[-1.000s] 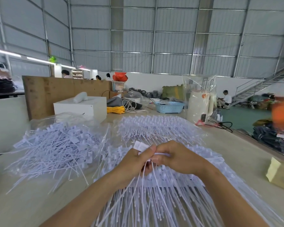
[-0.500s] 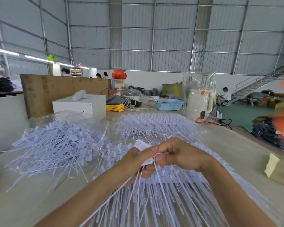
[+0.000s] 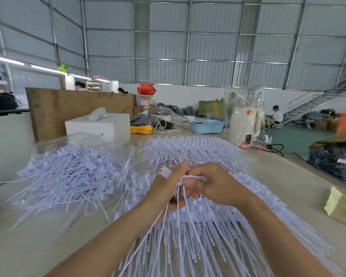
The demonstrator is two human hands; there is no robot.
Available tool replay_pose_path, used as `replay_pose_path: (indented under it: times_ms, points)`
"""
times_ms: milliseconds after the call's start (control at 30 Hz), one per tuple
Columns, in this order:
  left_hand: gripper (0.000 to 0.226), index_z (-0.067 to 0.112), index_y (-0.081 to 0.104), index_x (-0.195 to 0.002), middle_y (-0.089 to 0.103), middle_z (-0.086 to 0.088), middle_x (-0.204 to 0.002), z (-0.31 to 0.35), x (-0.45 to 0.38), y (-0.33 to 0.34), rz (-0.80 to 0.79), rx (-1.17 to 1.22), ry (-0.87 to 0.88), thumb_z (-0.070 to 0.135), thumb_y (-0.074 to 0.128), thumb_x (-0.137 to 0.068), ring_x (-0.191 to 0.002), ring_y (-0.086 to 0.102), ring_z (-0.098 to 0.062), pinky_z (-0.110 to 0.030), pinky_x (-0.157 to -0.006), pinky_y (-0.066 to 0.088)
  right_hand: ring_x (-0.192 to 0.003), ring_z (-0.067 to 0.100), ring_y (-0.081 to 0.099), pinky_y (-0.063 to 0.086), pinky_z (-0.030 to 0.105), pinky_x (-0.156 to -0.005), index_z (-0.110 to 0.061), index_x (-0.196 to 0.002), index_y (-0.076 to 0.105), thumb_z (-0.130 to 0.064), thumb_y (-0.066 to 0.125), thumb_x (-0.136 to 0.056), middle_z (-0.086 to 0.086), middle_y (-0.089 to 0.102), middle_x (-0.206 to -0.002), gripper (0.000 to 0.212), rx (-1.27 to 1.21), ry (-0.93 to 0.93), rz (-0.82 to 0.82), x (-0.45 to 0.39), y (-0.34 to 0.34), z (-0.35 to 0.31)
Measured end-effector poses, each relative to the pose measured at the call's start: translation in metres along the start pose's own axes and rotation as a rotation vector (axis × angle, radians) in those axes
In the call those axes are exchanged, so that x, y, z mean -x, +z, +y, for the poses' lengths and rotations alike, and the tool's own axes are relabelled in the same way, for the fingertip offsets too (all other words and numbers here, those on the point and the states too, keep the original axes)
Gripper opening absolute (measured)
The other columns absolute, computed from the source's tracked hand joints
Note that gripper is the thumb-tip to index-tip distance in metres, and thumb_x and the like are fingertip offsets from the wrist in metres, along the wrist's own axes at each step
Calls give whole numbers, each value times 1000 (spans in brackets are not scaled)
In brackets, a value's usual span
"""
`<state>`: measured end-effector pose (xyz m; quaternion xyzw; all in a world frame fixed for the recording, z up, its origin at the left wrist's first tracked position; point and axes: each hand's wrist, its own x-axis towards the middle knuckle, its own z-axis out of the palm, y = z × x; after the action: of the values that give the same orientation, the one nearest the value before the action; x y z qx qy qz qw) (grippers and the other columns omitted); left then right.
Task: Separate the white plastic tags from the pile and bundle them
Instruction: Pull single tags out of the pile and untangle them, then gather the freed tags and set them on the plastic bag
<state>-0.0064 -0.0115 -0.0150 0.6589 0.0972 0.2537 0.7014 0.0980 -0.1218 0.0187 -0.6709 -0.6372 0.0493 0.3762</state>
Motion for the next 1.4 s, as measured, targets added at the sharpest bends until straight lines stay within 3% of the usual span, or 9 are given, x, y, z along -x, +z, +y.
replay_pose_path:
  times_ms: [233,433,633,867,933,1033,1200,1267,1400]
  points:
    - [37,15,60,-71,49,-7,-50,0,2,1,-22,-178,22,47,54,-88,-36,39,-12,-12,-37,24,-81,10,66,51,20,-77,-21,-88,71,-9,61,-89,-3,72,-85,16,-55,14,-39,1,-2,-2]
    - [42,20,56,-54,36,8,-37,29,4,-26,-333,341,-10,43,46,-88,-26,29,-3,-12,-28,25,-57,-2,49,38,10,-62,-18,-60,58,-9,60,-89,-12,54,-56,31,-53,89,-97,14,-34,-4]
    - [22,14,58,-83,47,1,-45,19,-5,-30,58,355,2,32,47,-91,-34,45,-11,-14,-34,36,-62,6,52,39,14,-62,-11,-77,61,-14,49,-95,3,58,-70,22,136,-5,311,16,-49,-28]
    - [30,3,56,-78,56,-11,-55,-5,-14,-27,291,369,-235,27,52,-96,-40,57,-17,-27,-45,54,-60,18,53,43,33,-68,-10,-81,63,-22,42,-90,-3,60,-70,26,734,-268,583,15,-82,-106]
    - [24,5,59,-81,58,-15,-66,-3,-14,-27,287,434,-250,21,51,-97,-40,58,-16,-23,-38,49,-54,1,48,37,14,-59,-19,-79,64,-27,45,-89,-12,53,-59,23,548,-296,532,11,-86,-125]
    - [17,7,58,-82,53,-15,-71,11,-11,-35,130,686,-325,18,51,-93,-34,50,-11,-13,-27,36,-52,0,44,37,9,-50,-21,-84,71,-23,53,-93,-8,55,-58,20,182,-250,254,-6,-70,-128]
    - [38,12,55,-89,59,-4,-61,16,-19,-34,83,420,-271,41,33,-100,-34,54,-10,-16,-31,42,-102,24,59,52,38,-79,-9,-129,55,-1,50,-92,13,55,-112,38,118,80,-206,-28,-6,-70]
    - [52,11,55,-87,64,-2,-56,15,-16,-34,66,422,-209,57,32,-94,-39,59,-12,-19,-35,45,-109,17,55,53,31,-81,-28,-139,43,2,55,-90,5,43,-119,59,5,118,-202,-31,9,-46]
    - [57,11,57,-75,53,-2,-50,14,-7,-39,-58,179,-219,67,53,-70,-32,40,-9,-10,-30,26,-77,9,53,55,31,-72,-31,-138,36,1,68,-82,1,37,-112,72,-87,87,-13,-33,28,-20]
